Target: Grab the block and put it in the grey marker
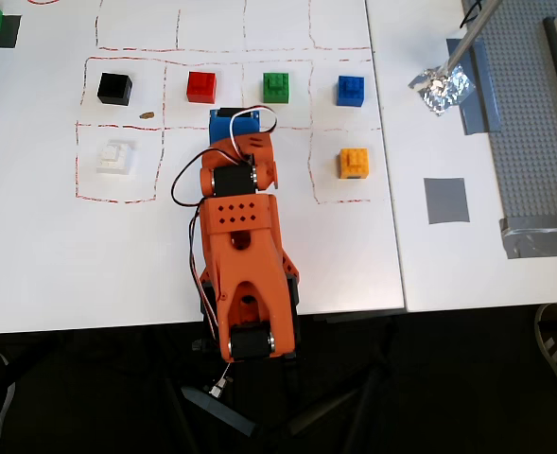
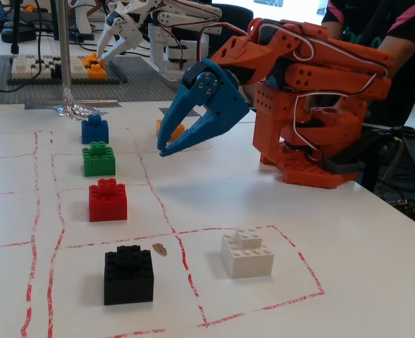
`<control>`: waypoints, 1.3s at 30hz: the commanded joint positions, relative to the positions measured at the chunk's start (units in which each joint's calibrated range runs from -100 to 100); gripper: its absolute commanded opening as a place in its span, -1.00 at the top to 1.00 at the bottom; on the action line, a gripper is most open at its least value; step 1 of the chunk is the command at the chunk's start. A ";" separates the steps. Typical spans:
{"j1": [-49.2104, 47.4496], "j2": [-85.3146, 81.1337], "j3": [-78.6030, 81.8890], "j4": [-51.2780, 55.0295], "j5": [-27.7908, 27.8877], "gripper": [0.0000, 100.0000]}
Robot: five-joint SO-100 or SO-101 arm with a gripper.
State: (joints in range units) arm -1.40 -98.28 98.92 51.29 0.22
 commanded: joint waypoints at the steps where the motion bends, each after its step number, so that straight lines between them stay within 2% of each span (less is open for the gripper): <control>1: 0.12 -1.29 0.90 0.14 -0.63 1.00; 30: -1.65 -1.29 0.90 0.14 0.63 1.00; 39: -4.91 9.83 -12.88 0.14 4.59 1.00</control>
State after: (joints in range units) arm -4.99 -92.26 95.40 51.29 3.54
